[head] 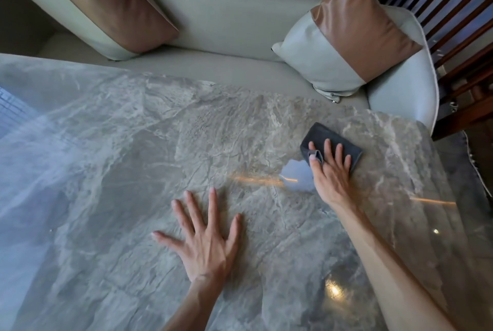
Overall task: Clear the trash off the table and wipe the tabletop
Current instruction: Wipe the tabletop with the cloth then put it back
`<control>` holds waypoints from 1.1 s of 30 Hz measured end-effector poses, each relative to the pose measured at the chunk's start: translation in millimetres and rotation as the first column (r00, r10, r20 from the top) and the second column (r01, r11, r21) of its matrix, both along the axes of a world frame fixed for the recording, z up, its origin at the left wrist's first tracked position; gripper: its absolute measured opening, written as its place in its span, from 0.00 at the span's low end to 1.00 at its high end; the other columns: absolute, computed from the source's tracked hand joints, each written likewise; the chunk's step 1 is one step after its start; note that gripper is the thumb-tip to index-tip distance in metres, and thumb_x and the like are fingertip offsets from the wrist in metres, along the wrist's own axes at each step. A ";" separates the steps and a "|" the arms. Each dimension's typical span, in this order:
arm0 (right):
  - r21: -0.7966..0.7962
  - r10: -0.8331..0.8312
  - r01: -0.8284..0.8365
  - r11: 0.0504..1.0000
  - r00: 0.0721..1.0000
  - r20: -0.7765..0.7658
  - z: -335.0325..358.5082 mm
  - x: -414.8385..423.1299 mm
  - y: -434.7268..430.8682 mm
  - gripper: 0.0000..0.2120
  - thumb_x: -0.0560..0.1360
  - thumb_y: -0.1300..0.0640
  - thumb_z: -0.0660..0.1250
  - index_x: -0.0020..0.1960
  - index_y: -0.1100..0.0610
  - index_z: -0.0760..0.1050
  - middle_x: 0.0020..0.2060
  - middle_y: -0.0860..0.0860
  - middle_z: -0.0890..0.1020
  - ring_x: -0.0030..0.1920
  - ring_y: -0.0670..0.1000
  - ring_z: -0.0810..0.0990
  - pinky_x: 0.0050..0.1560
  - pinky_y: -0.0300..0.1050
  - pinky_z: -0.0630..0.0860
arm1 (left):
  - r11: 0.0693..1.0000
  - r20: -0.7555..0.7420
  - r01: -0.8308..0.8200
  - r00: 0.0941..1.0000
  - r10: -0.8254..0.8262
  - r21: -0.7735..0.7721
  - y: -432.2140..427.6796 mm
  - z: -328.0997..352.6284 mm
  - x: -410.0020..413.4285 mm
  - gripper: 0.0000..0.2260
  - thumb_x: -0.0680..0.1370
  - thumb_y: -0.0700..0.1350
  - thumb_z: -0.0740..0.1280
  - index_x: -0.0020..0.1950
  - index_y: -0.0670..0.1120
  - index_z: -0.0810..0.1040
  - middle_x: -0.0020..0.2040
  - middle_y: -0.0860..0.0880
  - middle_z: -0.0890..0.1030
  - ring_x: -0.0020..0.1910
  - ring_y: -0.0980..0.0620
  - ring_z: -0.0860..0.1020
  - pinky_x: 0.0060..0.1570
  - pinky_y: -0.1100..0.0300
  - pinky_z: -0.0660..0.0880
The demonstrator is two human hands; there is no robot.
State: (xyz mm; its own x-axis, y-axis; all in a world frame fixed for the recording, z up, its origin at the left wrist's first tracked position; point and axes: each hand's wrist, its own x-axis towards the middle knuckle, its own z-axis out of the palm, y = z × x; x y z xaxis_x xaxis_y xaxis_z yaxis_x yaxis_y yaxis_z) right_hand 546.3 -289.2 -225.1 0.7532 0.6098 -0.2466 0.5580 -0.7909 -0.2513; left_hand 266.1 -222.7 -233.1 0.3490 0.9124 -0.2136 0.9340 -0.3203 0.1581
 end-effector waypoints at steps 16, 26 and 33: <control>-0.011 0.277 -0.280 0.960 0.954 -0.115 12.1 -104.7 -7.1 0.38 0.68 0.26 0.30 0.75 0.38 0.38 0.76 0.46 0.35 0.75 0.53 0.28 0.73 0.61 0.30 | 1.000 0.035 0.022 0.999 -0.022 -0.001 -1.5 1.4 -2.3 0.34 0.75 0.70 0.45 0.76 0.58 0.38 0.79 0.46 0.43 0.77 0.42 0.39 0.62 0.21 0.42; -0.038 -0.087 0.098 0.994 0.967 0.238 -13.0 -111.3 34.6 0.35 0.74 0.29 0.46 0.77 0.42 0.46 0.78 0.55 0.51 0.76 0.67 0.43 0.69 0.75 0.42 | 1.000 0.032 0.023 0.999 -0.022 -0.019 -0.4 2.8 -2.0 0.34 0.75 0.70 0.44 0.76 0.58 0.37 0.79 0.46 0.41 0.77 0.42 0.37 0.62 0.21 0.43; -0.022 -0.085 0.097 0.995 0.944 0.318 -16.5 -111.7 35.8 0.34 0.75 0.31 0.48 0.76 0.46 0.54 0.77 0.61 0.54 0.75 0.68 0.48 0.72 0.70 0.45 | 0.999 0.038 0.017 0.999 -0.016 -0.029 0.2 2.6 -1.7 0.35 0.75 0.70 0.45 0.76 0.58 0.37 0.79 0.46 0.41 0.77 0.42 0.37 0.62 0.21 0.43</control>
